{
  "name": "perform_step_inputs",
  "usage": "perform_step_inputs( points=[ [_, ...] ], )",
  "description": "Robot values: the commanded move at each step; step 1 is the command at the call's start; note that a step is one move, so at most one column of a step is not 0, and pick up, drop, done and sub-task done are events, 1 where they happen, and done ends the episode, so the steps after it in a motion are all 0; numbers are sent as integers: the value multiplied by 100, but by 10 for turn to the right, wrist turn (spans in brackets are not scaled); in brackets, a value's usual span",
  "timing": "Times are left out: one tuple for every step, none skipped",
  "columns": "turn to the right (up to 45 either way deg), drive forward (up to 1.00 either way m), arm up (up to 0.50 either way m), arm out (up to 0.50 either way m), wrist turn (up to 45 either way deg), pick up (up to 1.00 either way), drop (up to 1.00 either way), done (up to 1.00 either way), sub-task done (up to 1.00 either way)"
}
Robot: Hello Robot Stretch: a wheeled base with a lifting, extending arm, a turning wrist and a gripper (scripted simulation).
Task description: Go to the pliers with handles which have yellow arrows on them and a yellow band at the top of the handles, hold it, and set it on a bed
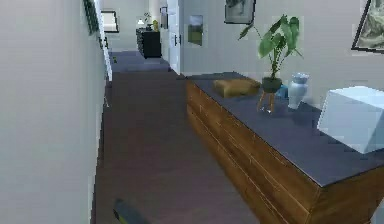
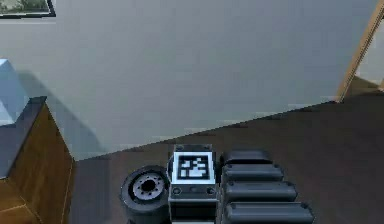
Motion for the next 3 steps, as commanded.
perform_step_inputs(
  points=[
    [450, 0, 0, 0, 0, 0, 0, 0, 0],
    [240, 0, 0, 0, 0, 0, 0, 0, 0],
    [0, 5, 0, 0, 0, 0, 0, 0, 0]
  ],
)
